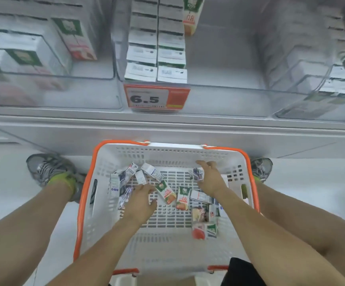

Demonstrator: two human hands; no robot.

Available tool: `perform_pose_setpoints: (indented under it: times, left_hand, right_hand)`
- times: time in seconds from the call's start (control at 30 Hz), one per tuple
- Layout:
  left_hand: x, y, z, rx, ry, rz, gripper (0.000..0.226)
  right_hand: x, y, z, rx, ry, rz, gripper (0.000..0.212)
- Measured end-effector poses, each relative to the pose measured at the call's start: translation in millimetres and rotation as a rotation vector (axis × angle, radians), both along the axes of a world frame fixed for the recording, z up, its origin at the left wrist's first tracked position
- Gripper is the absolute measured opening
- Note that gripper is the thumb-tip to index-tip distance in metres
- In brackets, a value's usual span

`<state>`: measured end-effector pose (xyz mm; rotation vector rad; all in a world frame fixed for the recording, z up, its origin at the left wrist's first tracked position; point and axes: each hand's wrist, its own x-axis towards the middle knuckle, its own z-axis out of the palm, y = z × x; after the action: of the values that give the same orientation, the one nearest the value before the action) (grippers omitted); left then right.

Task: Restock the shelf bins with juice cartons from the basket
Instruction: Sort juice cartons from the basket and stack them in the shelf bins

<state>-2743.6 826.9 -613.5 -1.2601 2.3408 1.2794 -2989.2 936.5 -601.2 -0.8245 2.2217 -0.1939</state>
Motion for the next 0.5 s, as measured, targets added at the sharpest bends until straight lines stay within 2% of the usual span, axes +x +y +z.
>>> perform_pose_setpoints:
  times: [0.2,0.37,0.5]
  left_hand:
    - [-10,-9,-21,0.037,-0.045,0.142,0.043]
    - [-22,-5,-33,0.049,-0.117,0.177,0.041]
    - [-38,10,-40,0.025,-0.084,0.172,0.042]
  right_hand:
    - [-3,2,-41,0.077,-0.038,0.005,0.092]
    - [-3,2,-45,0.04,-0.004,0.012,0.059]
    - [-2,9,-30,-0.142,-0.002,0.027,0.051]
